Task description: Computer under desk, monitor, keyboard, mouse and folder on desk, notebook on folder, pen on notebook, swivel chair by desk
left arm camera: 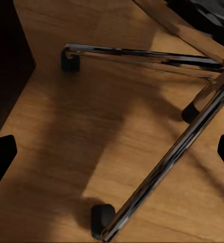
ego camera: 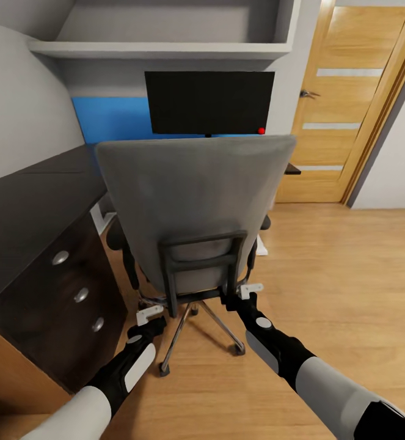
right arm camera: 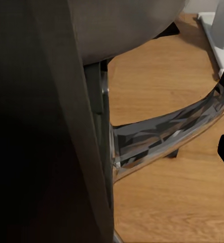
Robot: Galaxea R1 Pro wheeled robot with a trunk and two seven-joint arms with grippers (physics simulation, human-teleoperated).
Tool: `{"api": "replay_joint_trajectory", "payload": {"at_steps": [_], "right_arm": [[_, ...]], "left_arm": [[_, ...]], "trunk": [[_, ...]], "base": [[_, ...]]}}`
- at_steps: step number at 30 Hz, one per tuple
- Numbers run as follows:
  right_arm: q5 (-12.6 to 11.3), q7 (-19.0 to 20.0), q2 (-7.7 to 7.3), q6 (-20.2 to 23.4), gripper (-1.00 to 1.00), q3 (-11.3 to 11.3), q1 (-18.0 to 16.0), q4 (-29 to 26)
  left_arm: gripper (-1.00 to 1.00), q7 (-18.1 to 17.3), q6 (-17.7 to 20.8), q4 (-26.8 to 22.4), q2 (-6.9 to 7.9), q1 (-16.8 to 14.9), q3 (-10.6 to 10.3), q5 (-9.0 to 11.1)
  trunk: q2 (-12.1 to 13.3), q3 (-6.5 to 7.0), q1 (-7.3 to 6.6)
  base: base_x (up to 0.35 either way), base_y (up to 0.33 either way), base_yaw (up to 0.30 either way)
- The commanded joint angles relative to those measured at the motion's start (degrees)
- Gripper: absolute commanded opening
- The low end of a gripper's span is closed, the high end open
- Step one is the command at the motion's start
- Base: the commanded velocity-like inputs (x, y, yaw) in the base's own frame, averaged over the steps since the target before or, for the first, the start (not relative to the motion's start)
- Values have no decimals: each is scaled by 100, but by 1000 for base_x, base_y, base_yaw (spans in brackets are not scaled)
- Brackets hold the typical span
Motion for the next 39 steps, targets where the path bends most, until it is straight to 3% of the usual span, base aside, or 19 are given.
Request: {"api": "replay_joint_trajectory", "payload": {"at_steps": [1, 39], "right_arm": [[-54, -41, -8, -29, 100, 53, -8, -6], [-54, -32, -18, -29, 100, 53, -8, 3]], "left_arm": [[100, 39, 19, -2, 3, -6, -25, -9], [100, 39, 19, 26, 4, -6, -20, 3]], "trunk": [[-2, -4, 2], [-2, -4, 2]], "base": [[321, 0, 0], [321, 0, 0]]}}
